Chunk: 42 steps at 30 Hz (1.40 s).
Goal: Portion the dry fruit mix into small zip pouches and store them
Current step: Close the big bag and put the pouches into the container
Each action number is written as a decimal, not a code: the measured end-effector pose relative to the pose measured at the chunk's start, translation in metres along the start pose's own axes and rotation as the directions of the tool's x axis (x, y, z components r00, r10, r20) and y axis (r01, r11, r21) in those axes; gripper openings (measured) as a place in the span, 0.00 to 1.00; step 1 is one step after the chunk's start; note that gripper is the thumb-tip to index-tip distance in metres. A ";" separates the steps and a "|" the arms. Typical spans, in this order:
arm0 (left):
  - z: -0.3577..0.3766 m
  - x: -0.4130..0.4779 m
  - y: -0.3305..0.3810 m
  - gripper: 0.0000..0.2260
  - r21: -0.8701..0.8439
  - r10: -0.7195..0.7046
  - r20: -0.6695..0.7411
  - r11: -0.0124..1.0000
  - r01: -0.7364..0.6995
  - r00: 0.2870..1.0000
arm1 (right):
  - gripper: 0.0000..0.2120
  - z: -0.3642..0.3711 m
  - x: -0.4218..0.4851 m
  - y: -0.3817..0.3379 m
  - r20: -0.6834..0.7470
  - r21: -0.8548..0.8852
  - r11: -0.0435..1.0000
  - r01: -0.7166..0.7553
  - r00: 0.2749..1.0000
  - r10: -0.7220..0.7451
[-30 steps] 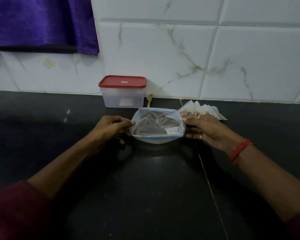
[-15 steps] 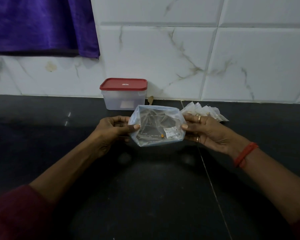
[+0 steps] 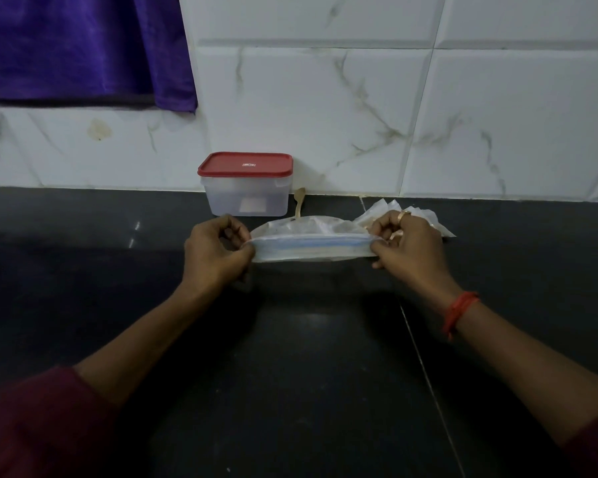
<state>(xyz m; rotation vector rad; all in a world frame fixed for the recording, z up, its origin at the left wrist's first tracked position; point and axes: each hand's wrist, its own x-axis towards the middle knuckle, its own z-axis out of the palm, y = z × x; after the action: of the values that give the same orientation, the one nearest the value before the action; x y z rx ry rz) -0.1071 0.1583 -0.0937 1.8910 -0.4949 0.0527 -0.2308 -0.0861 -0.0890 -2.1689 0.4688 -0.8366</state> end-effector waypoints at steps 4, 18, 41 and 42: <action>-0.002 0.003 -0.006 0.07 0.016 0.006 0.015 1.000 -0.006 1.000 | 0.09 0.002 -0.005 0.002 0.095 -0.075 0.993 0.093 0.992 -0.085; -0.002 0.006 -0.005 0.04 0.097 -0.054 0.138 0.994 0.041 0.989 | 0.11 -0.019 0.011 0.020 0.620 0.389 0.811 -0.438 0.775 0.122; -0.009 0.003 0.005 0.15 -0.397 -0.158 0.497 0.833 0.386 0.853 | 0.29 -0.020 0.015 0.028 0.498 0.288 0.883 -0.370 0.846 0.192; -0.009 0.003 0.004 0.16 -0.400 -0.138 0.489 0.842 0.362 0.861 | 0.28 -0.020 0.014 0.027 0.493 0.273 0.891 -0.362 0.848 0.194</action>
<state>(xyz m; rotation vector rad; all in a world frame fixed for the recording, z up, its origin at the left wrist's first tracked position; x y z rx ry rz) -0.1037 0.1640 -0.0859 1.4459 -0.4961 -0.6475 -0.2365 -0.1217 -0.0938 -1.8127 0.3510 -0.2071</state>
